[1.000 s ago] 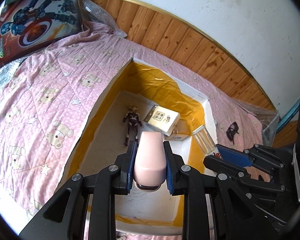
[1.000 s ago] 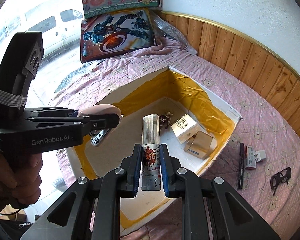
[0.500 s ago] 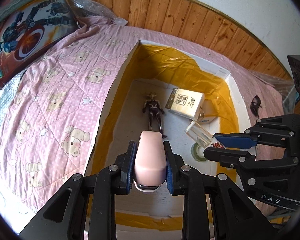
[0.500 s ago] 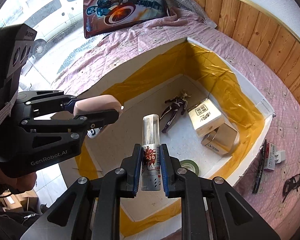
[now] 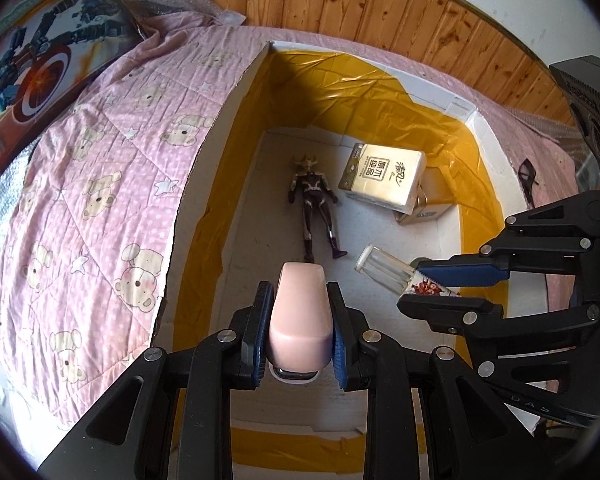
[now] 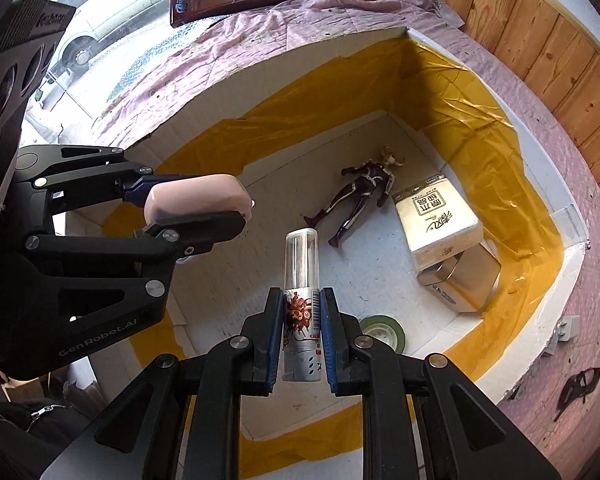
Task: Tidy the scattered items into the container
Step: 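Open left tool to drop the stapler while right tool drops the tube into the box, then withdraw both tools from the box toward the marker and glasses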
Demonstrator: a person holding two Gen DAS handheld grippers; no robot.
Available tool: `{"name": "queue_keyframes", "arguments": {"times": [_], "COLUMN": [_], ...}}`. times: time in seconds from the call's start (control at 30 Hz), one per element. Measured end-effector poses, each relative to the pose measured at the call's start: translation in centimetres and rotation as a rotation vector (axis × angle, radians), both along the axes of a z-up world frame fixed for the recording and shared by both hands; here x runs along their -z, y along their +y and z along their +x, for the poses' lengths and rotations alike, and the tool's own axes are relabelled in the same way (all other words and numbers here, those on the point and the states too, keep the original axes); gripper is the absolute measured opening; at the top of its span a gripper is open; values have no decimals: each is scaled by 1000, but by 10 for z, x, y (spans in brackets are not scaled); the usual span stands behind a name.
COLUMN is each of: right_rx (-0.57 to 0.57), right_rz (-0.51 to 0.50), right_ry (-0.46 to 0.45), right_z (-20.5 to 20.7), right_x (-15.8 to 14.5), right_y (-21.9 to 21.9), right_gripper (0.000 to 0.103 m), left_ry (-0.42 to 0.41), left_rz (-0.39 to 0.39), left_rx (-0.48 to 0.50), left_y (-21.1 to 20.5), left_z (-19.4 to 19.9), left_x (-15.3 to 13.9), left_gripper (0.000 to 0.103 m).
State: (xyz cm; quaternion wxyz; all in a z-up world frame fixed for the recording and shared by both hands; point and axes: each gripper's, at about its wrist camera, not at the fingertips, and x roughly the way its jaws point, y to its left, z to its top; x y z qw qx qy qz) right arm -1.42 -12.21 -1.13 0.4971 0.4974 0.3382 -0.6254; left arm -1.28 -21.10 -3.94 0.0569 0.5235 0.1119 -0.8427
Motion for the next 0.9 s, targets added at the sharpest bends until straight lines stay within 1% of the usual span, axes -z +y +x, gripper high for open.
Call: {"name": "queue_keyframes", "arguments": {"times": [0.2,0.27,0.4,0.53,0.6,0.67,0.7,0.8,0.9], "right_rx": [-1,7,25,42,55,76,87,118,154], "right_rz": [22,24,12,-17,-42,-85,-108,-191,-291], "right_ry": [-22,-44,-66,-73,-77,-91,-102,-124,-120], "right_z": [-2,-3,-4,-5,-6,-7,-8,-7,-7], "right_x": [5,7,7,1,-4,-12,-16,-28,-41], "right_y": [-4,-5,-3,2,7,13,17,29,47], "right_gripper": [19,20,21,21,21,21,21,21,21], "left_ry": [-35,-45,-53,-41,-27,-9,3,43,102], "left_rz": [13,11,16,29,26,28,34,57,64], "left_rx": [-10,-21,-27,-43,-49,-60,-66,-82,-90], "left_y": [-3,-4,-4,-6,-6,-7,-7,-7,-1], "left_z": [-3,-4,-5,-4,-2,0,1,7,13], "left_x": [4,4,4,-1,-6,-12,-15,-25,-37], "left_gripper": [27,28,29,31,31,35,36,36,36]}}
